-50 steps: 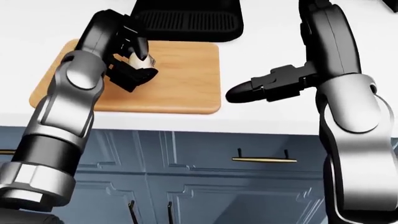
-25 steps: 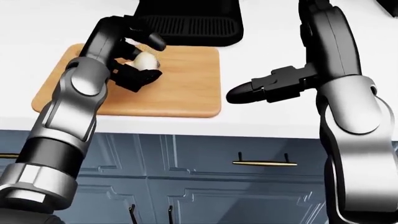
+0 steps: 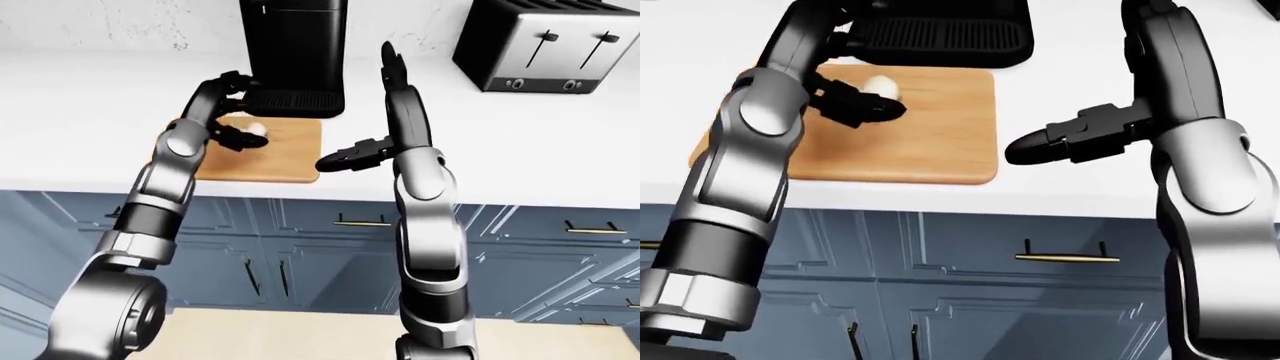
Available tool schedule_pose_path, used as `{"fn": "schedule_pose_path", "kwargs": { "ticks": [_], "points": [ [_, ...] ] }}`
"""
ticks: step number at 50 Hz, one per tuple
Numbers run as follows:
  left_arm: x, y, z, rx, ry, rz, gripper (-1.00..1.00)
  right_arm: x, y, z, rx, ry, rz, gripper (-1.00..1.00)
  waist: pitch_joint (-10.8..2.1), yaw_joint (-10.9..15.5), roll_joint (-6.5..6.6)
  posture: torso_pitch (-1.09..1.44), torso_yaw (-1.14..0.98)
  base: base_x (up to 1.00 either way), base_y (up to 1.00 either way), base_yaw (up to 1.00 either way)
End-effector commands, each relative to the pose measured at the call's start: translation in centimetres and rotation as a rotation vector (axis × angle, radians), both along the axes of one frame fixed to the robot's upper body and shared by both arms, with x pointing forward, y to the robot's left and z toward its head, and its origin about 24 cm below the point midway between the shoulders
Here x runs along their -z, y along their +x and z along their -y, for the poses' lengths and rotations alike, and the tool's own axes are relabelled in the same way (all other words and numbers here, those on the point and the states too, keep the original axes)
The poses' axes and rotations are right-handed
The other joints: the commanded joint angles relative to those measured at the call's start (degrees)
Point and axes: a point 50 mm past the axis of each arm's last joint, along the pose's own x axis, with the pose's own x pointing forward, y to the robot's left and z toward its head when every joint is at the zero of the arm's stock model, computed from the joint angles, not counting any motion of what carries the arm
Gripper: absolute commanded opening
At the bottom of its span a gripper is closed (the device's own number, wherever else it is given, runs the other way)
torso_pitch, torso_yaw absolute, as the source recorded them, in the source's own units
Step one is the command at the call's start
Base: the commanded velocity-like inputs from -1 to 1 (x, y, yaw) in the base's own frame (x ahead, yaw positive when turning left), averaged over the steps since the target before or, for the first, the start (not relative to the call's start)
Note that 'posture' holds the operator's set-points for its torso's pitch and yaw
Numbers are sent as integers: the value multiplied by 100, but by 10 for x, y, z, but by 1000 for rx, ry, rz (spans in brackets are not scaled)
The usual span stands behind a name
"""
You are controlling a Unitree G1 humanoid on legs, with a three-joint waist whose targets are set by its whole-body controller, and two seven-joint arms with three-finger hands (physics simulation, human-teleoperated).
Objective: Place the avocado and the garlic on separate cutting boards.
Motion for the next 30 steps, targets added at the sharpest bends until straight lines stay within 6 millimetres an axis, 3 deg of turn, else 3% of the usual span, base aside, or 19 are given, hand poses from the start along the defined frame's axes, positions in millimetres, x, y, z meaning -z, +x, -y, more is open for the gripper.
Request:
{"fn": "schedule_pose_path", "kwargs": {
  "ticks": [1,5,8,10,16,26,30],
  "points": [
    [-31,-4,1,13,-16,102,35,-19,-5,0,1,-8,93,100,-174,2,0,0,0,0,0,0],
    [-46,-23,-8,19,-47,143,35,-24,-8,3,7,-9,101,100,-163,-10,16,0,0,0,0,0],
    [-54,-47,-21,19,-72,179,40,-31,-16,7,15,-7,113,100,-143,-14,26,0,0,0,0,0],
    [-56,-65,-29,18,-88,195,65,-35,-21,12,25,-2,123,100,-125,-20,37,0,0,0,0,0],
    [-64,-104,-69,-47,-157,253,100,-57,-53,35,79,23,180,100,-82,3,46,0,0,0,0,0],
    [-87,-186,-115,-137,-260,397,100,-60,-109,91,225,89,245,100,3,16,14,0,0,0,0,0],
    [-72,-214,-139,-215,-297,424,100,-62,-137,111,288,116,281,100,72,26,28,0,0,0,0,0]
  ]
}}
